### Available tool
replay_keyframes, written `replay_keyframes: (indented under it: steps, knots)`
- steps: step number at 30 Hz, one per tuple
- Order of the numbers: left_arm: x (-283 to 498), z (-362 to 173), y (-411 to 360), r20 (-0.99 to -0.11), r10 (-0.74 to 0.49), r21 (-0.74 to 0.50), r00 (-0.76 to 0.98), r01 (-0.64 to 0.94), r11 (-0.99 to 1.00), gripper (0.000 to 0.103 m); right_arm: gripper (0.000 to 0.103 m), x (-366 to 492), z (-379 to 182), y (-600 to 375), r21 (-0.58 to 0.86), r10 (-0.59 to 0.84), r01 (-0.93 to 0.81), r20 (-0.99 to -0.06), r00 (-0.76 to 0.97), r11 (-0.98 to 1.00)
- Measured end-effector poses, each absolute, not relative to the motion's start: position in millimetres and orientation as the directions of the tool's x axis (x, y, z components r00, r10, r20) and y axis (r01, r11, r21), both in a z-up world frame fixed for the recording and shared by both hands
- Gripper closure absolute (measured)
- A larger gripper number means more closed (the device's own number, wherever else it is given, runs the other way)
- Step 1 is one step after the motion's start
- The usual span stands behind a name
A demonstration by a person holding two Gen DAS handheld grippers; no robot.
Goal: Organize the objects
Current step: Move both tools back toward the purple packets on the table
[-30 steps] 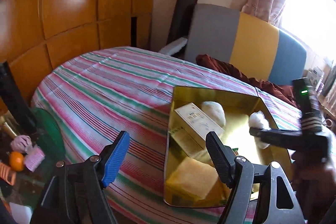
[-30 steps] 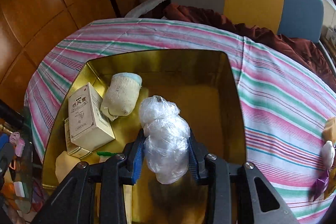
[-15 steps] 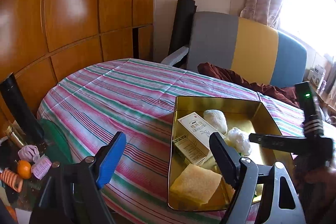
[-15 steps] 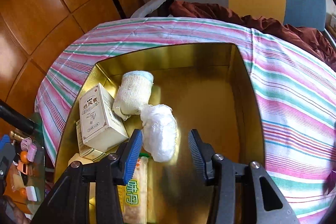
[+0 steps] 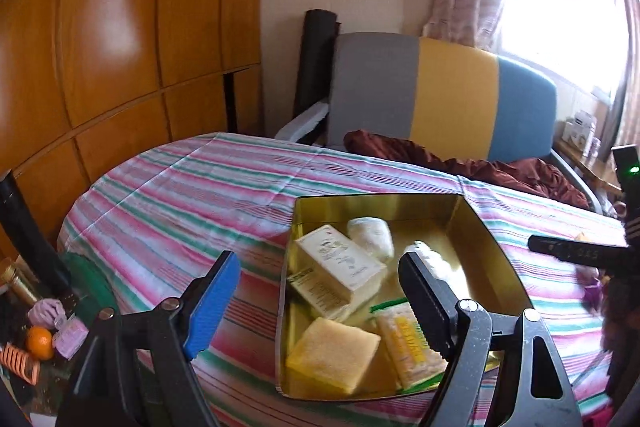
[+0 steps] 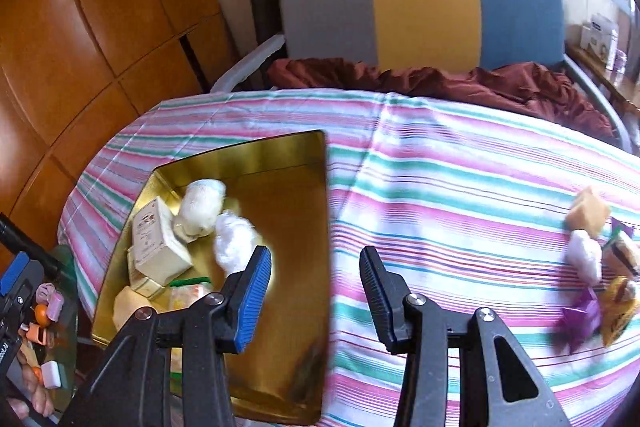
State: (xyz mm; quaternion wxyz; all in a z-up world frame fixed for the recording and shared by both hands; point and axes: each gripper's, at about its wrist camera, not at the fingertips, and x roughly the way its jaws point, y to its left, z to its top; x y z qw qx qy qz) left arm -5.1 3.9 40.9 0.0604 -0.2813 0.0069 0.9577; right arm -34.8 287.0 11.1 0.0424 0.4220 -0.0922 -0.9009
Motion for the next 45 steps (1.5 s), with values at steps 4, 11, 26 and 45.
replay_keyframes:
  steps: [4,11,26,45]
  knots:
    - [-6,43,28,-0.542,0.149,0.0,-0.827,-0.177,-0.984,0.021,0.057,-21,19,330,0.188,-0.087,-0.084,-0.746,-0.66,-0.979]
    - [-2,44,79,-0.542,0.236,0.026,-0.806,-0.297,-0.955,0.021,0.057,4,25,418,0.169,0.051,-0.263,-0.746,-0.663,-0.95]
    - [7,36,195,-0.584,0.405,0.057,-0.703,-0.533,-0.844,0.022,0.056,65,4,588,0.259,0.278,-0.634,-0.734,-0.62,-0.728]
    - [10,-36,370,-0.738,0.562,-0.068,-0.373,-0.788,-0.612,0.037,0.056,78,-32,627,0.463,0.088,-0.677,-0.786,-0.612,-0.572]
